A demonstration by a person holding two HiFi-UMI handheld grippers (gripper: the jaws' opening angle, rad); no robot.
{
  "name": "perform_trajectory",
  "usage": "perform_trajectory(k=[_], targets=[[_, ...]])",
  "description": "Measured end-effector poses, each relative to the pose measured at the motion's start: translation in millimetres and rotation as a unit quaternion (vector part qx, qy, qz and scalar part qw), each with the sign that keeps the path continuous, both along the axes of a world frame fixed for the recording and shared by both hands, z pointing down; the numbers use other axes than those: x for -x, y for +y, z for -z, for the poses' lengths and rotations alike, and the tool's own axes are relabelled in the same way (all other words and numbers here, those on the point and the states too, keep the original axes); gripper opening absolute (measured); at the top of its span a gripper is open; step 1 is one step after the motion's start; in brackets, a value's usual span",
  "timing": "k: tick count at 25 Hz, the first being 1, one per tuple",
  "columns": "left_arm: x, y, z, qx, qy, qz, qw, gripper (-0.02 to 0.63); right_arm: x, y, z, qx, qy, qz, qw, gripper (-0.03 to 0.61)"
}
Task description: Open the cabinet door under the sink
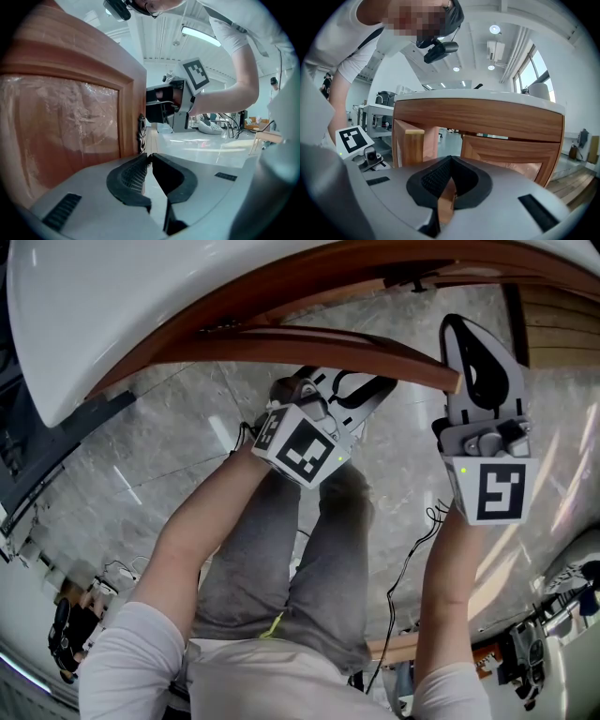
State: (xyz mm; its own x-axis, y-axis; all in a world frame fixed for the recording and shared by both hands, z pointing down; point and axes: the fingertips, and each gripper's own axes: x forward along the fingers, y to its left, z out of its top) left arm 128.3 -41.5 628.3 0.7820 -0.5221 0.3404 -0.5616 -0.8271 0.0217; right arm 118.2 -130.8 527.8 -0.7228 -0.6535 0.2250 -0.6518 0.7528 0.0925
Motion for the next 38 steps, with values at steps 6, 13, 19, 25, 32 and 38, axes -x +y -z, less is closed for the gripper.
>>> perform_trajectory(k=[6, 13, 19, 25, 32, 38], targets=[[0, 6, -2, 0.003, -0.005, 0.0, 1.0, 0.035, -3, 16, -7, 0.006, 0.015, 0.014, 1.0, 0.031], [-2, 17, -1, 0.011, -0.012, -0.012, 0.9998, 0.035, -3, 29, -9, 0.016, 0.041, 0.057, 0.997, 0.031], [-1, 40, -1, 0.029, -0.02, -0.035, 0.9988, 0.035, -3, 54, -10, 0.03, 0.058, 0.085, 0.994, 0.031], [0, 60, -2, 0.045, -0.035, -0.044, 0.9974, 0.038, -3, 78, -13, 0.054, 0.058, 0.107, 0.991, 0.031], [6, 85, 1, 0.063, -0.046, -0.039, 0.9961, 0.048, 2, 108, -13, 0.079, 0.076, 0.134, 0.985, 0.031], [14, 110, 1, 0.081, -0.05, -0.034, 0.9949, 0.055, 7, 140, -16, 0.093, 0.108, 0.173, 0.975, 0.031]])
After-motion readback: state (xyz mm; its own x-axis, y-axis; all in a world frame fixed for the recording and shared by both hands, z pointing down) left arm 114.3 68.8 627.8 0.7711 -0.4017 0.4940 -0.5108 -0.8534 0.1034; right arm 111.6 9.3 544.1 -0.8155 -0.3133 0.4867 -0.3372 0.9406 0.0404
